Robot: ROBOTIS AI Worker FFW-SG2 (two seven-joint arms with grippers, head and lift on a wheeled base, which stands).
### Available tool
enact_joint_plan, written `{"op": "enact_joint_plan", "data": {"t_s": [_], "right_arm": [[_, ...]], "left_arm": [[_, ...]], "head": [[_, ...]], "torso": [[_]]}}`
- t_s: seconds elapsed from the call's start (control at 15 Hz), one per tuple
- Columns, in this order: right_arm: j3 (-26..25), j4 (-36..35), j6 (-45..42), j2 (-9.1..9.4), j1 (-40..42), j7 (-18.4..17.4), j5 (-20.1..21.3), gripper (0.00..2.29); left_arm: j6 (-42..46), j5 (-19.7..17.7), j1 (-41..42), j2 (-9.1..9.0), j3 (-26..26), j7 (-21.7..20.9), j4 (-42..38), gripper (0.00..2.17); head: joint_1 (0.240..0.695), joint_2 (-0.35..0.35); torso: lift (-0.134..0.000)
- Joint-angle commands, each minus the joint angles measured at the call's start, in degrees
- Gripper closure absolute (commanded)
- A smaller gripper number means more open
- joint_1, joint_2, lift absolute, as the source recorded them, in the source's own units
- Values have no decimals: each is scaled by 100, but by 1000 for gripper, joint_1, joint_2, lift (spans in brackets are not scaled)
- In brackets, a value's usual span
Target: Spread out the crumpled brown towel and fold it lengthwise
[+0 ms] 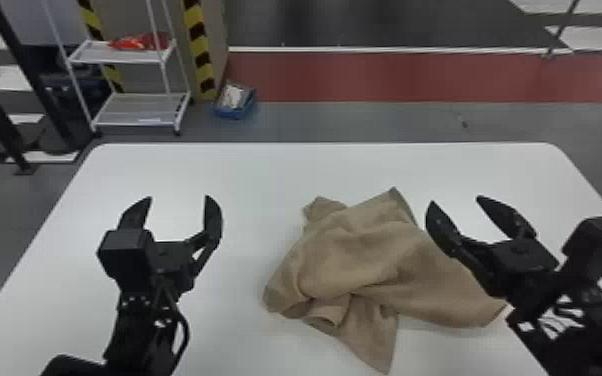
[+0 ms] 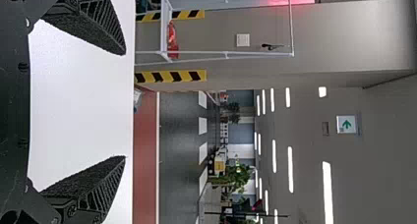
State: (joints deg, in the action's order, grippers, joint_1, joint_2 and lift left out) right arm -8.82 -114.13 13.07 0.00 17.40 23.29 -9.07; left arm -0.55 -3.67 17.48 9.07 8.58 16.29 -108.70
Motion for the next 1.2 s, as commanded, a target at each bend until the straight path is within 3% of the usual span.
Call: {"op": "enact_joint_plan", "data": {"t_s": [0.0, 1.13], "right_arm": [[-6, 23, 78, 5, -97, 0, 11, 154], [3, -127, 25, 5, 97, 18, -147, 194]], "left_arm": [[-46, 42, -96, -28, 56, -3, 7, 137], [6, 112, -52, 51, 188, 15, -107, 140]], "head": [[695, 9], [695, -7]], "torso": [[-124], [-124]]}}
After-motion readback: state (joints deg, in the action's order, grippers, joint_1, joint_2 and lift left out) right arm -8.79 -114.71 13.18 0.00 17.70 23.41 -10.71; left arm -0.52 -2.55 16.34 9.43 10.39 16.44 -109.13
